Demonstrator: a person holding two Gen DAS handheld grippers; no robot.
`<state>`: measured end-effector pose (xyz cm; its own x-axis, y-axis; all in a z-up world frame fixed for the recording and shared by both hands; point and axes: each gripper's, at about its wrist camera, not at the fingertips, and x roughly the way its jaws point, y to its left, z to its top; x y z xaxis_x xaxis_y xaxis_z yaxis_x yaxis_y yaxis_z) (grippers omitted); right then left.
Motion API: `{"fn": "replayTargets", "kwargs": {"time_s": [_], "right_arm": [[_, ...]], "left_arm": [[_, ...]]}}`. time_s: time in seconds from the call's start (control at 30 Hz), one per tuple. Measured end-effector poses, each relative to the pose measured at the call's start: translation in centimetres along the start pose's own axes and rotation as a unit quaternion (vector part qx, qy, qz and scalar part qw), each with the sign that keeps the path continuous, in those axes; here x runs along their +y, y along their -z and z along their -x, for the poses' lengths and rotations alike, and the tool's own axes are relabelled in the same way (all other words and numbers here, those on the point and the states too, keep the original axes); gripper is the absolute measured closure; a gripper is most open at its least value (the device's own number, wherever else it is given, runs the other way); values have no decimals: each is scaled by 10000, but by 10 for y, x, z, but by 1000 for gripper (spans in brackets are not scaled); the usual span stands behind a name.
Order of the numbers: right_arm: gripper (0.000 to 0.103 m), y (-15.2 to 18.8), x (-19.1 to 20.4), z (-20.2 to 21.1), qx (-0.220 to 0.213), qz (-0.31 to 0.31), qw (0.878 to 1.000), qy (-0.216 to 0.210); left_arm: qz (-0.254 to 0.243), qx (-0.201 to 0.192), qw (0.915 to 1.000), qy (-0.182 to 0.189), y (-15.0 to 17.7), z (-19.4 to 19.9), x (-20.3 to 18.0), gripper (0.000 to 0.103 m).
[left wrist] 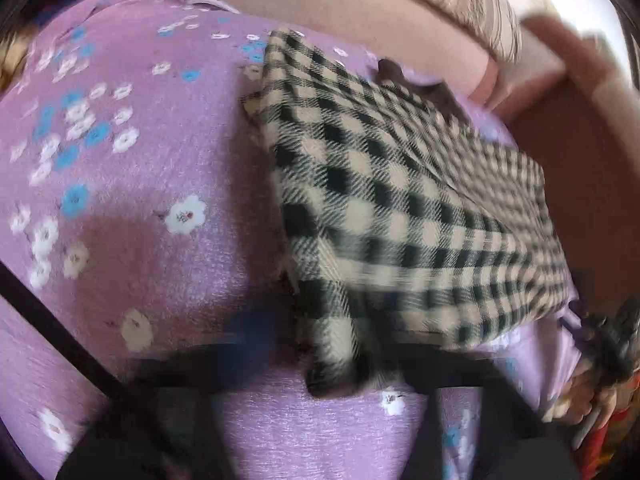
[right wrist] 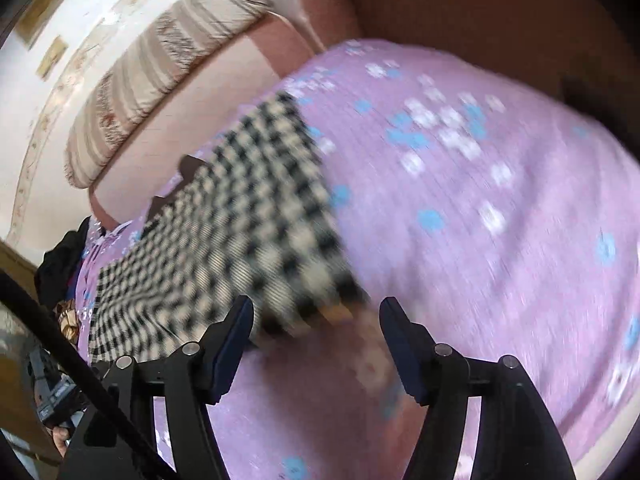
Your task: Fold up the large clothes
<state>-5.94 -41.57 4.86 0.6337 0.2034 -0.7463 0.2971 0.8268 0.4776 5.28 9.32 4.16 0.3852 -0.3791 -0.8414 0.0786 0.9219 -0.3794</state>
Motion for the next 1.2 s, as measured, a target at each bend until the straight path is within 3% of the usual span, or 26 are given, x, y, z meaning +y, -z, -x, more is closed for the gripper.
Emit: {"fn": "replayTargets", "kwargs": {"time_s": [0.13,0.2,0.47,0.57,0.67,0.7,0.73,0.77,0.8,0.83,1.0,1.1,1.2], "right_arm": [[33,3,-8,0,-55,-35,9999,95],[33,0,-6,-1,-102,38,9999,55],[33,-14,20,0,-609,260,9974,287],[33,-15,38,-1,-738,514,9954,329],[33,-13,60,-9,-736,813,9935,316],[33,-10,69,-12,-722,947,9924,309],[39,-7,82,-18,-686,1173,9903,298],[58,-4,92,-21,-664,1353,9882,283],[65,1,105,-26,-623,1600,9847,297],[69,8,122,-32,-574,1923,9791,340],[69,40,175,-56,-354,2757,9606,47],[68,55,190,-81,81,3012,9534,-171],[60,57,185,-106,304,2950,9550,30]], "left_arm": [[-132,-307,9993,-171,-5,33,0,98],[-151,-279,9992,-243,-4,38,2,98],[-197,-269,9973,-661,8,30,3,96],[-201,-538,9943,-902,15,44,1,95],[-182,-1159,9826,-1439,17,69,-4,93],[-178,-1320,9797,-1495,18,76,-6,86],[-132,-1493,9779,-1459,17,84,-8,76],[-81,-1589,9781,-1342,16,88,-10,71],[-76,-1630,9792,-1209,14,88,-13,64],[-107,-1620,9802,-1135,12,86,-17,61],[-618,-1176,9861,-1000,7,40,-40,56],[-438,-583,9906,-1159,12,1,-28,55],[-207,-584,9930,-1003,12,1,-18,51]]}}
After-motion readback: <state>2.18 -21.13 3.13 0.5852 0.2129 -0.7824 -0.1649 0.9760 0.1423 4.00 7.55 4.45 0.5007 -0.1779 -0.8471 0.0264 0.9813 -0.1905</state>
